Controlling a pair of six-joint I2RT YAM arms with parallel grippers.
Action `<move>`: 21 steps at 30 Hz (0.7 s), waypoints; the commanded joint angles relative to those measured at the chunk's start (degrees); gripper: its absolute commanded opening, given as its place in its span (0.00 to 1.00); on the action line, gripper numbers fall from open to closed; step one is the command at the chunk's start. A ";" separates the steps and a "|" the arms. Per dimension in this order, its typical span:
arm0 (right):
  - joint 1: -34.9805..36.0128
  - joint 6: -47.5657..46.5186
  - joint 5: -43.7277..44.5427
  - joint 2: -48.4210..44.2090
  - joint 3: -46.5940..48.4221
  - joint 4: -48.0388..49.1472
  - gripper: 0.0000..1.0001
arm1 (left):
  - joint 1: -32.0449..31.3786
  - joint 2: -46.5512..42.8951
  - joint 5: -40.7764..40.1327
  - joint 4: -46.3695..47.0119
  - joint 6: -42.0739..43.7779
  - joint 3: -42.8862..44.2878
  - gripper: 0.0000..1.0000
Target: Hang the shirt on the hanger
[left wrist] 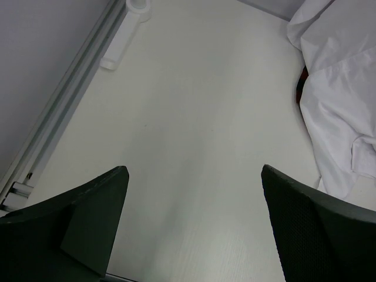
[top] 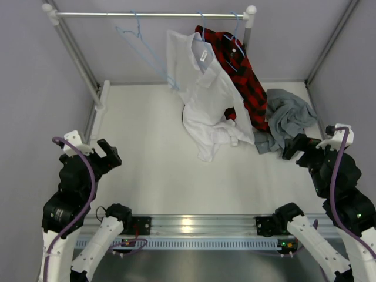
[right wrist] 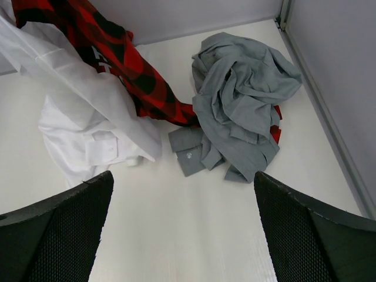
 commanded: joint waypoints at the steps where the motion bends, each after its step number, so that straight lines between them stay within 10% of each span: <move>1: -0.60 -0.04 0.79 0.46 -0.39 2.33 0.99 | -0.06 0.27 -0.96 2.23 -0.40 0.06 0.98; 13: -0.60 1.01 -7.12 1.68 -3.47 8.55 0.99 | -0.14 0.18 -2.46 3.99 -2.68 -2.48 0.98; 21: -1.91 1.45 3.65 21.71 -0.92 11.38 0.99 | -0.14 0.71 -1.05 6.54 -5.50 -6.88 0.98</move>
